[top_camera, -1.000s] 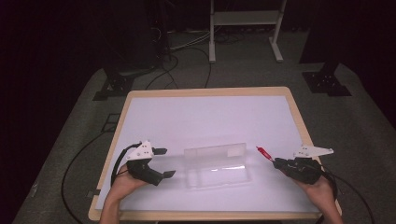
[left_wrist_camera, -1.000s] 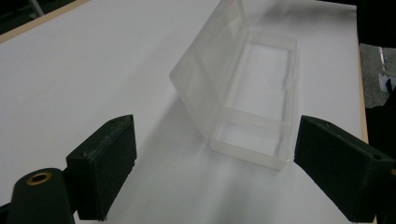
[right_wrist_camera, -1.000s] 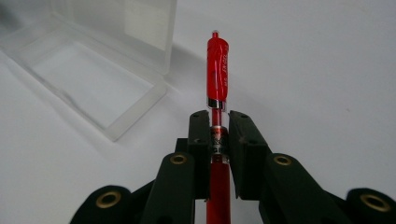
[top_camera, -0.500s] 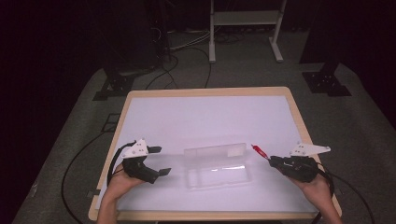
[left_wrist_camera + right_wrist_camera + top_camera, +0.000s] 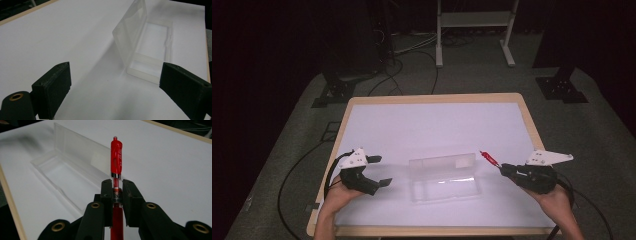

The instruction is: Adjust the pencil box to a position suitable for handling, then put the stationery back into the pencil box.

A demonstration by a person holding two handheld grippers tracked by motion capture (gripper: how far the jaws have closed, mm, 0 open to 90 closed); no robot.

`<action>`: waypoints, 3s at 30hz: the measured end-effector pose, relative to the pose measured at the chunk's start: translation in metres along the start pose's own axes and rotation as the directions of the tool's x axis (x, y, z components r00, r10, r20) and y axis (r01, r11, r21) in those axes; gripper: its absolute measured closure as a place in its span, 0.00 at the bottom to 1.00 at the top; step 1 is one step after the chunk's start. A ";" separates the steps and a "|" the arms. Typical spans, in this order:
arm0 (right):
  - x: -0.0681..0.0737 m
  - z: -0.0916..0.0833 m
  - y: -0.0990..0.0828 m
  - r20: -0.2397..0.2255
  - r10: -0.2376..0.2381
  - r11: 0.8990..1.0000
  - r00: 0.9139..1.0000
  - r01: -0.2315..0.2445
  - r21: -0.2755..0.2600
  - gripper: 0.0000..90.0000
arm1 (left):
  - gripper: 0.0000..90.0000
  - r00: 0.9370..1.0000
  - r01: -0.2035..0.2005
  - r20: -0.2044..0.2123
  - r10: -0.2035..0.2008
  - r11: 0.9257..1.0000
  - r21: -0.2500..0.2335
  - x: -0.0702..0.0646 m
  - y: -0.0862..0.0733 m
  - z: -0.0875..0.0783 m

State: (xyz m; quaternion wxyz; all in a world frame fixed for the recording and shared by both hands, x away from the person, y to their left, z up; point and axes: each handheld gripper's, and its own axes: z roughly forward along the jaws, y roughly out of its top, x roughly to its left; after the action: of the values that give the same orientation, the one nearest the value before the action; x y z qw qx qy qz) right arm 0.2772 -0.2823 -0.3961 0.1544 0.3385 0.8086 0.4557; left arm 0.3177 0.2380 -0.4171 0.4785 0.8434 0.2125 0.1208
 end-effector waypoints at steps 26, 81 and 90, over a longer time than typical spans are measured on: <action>0.028 0.028 0.042 -0.167 -0.108 0.994 0.980 0.106 -0.018 0.88 | 0.10 0.998 0.028 -0.056 -0.030 0.999 -0.025 0.006 -0.006 -0.011; 0.035 0.126 0.030 -0.442 -0.179 0.935 0.879 0.292 0.202 0.87 | 0.09 0.997 0.041 -0.059 -0.040 0.999 0.016 0.007 -0.012 -0.004; 0.031 0.141 0.025 -0.460 -0.166 0.926 0.872 0.298 0.230 0.87 | 0.09 0.997 0.045 -0.056 -0.044 0.999 0.017 0.007 -0.012 -0.004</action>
State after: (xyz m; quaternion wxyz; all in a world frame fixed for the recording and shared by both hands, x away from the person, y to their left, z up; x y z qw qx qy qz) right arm 0.3433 -0.1632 -0.4488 -0.0265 0.1475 0.9161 0.3719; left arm 0.3191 0.2504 -0.4255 0.4672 0.8390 0.2456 0.1317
